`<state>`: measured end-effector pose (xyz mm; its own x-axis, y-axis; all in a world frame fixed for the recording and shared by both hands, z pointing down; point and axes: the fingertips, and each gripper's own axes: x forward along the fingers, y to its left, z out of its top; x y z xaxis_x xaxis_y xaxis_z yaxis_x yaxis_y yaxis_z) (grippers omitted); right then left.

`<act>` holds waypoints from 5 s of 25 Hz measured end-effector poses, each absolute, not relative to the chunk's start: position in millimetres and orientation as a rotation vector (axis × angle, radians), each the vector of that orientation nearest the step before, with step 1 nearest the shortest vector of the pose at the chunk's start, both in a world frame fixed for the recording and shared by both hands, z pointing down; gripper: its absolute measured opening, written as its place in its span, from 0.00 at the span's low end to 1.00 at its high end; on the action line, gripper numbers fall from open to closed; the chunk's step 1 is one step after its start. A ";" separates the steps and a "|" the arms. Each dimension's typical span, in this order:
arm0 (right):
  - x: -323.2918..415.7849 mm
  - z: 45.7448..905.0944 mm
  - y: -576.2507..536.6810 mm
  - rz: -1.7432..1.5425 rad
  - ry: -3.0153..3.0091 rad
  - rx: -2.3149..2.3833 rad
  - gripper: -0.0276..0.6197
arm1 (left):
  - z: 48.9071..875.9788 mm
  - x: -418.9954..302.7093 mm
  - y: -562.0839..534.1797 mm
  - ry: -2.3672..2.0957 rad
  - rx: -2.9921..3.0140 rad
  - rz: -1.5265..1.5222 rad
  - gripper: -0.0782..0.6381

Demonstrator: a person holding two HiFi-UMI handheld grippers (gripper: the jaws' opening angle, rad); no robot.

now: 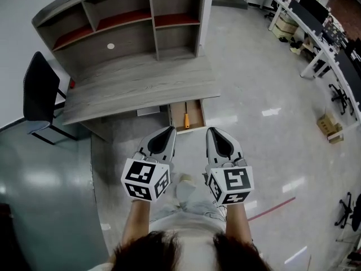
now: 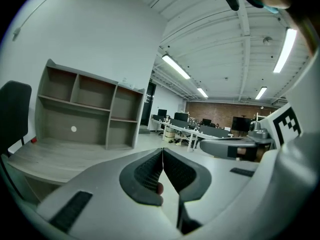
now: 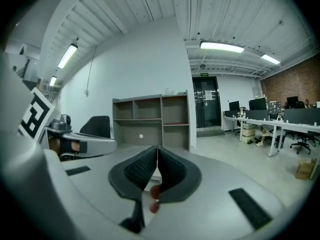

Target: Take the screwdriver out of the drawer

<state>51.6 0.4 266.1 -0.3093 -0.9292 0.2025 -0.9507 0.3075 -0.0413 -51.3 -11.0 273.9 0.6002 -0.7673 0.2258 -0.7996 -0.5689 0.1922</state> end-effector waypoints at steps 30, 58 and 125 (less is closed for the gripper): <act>42.4 392.7 -178.1 0.421 -2.341 1.551 0.09 | 393.0 -35.9 -183.6 -1.243 2.456 0.305 0.13; 29.7 552.0 -251.0 0.603 -2.132 1.480 0.09 | 542.8 -30.4 -249.3 -1.044 2.410 0.417 0.13; 31.0 785.7 -274.1 1.053 -1.687 1.286 0.20 | 702.8 -23.0 -272.8 -0.999 2.233 0.507 0.13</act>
<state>31.0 -274.1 785.7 -0.2101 -0.3531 0.9117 -0.9741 0.1552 -0.1644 -23.0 -272.8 702.8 0.6382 -0.5214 0.5664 -0.7649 -0.5127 0.3899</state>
